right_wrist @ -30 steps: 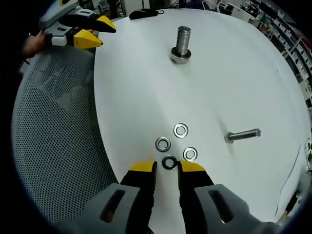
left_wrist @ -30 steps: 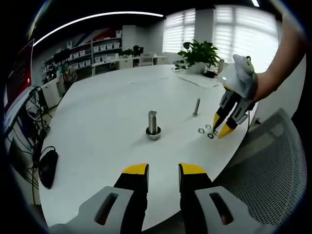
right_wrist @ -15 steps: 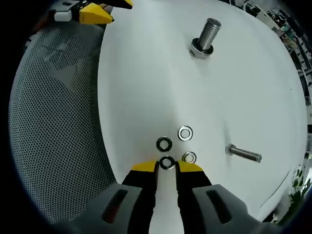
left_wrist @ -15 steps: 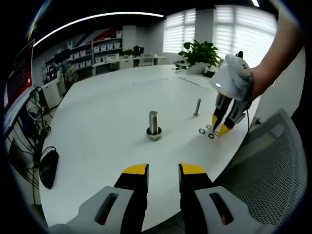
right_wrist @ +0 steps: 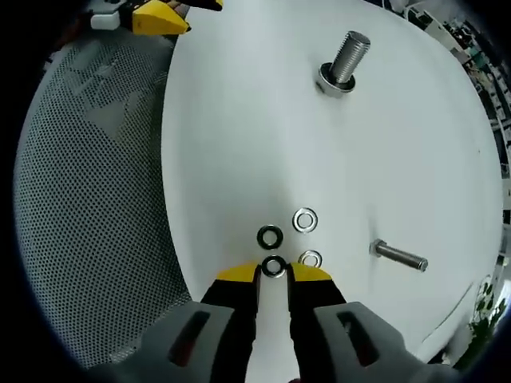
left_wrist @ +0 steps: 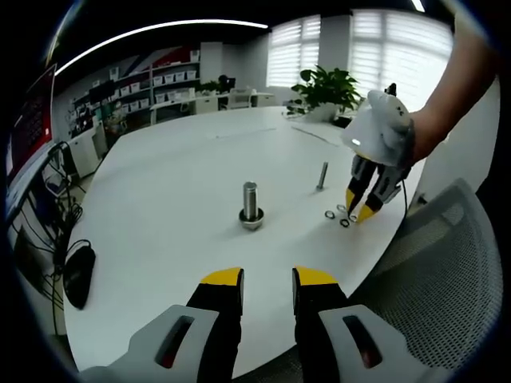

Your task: Place the washer onto the threaded stud by aligning its center hole with the stud, sliding it down to the base, and recovering from edge contact or off-axis alignment until the washer reaches the visible bottom stop.

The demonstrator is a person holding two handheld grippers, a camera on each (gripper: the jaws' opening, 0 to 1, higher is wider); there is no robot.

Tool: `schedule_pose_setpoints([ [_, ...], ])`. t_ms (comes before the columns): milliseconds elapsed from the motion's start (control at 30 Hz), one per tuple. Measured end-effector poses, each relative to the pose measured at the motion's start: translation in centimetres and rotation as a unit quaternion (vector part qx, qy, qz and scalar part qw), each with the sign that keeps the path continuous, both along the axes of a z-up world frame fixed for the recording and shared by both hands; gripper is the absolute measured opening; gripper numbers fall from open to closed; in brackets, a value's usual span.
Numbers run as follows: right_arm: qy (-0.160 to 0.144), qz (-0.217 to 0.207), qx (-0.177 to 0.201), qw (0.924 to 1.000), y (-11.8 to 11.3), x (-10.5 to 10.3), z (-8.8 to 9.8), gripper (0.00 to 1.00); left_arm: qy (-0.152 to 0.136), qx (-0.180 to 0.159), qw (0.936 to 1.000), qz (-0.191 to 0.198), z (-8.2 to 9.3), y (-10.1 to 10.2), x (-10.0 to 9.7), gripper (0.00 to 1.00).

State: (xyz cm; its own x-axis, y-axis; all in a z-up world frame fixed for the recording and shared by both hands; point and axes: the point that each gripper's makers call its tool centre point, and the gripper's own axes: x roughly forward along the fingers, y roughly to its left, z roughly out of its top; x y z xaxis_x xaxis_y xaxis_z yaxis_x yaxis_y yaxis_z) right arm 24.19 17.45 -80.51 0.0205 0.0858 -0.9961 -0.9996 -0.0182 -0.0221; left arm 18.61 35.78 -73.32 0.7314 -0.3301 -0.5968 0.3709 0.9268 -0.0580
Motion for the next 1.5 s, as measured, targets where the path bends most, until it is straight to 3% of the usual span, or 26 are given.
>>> schedule_pose_setpoints([
  [667, -0.021, -0.017, -0.014, 0.9995, 0.2, -0.1, 0.0, 0.15, -0.004, 0.003, 1.0000, 0.002, 0.0, 0.3, 0.1, 0.22],
  [1100, -0.002, -0.048, 0.007, 0.9988, -0.8, -0.5, 0.4, 0.14, -0.005, 0.002, 1.0000, 0.002, 0.2, 0.2, 0.1, 0.22],
  [1500, -0.001, -0.109, 0.042, 0.9931, -1.5, 1.9, 2.2, 0.14, -0.005, 0.004, 1.0000, 0.002, 0.3, 0.2, 0.0, 0.22],
])
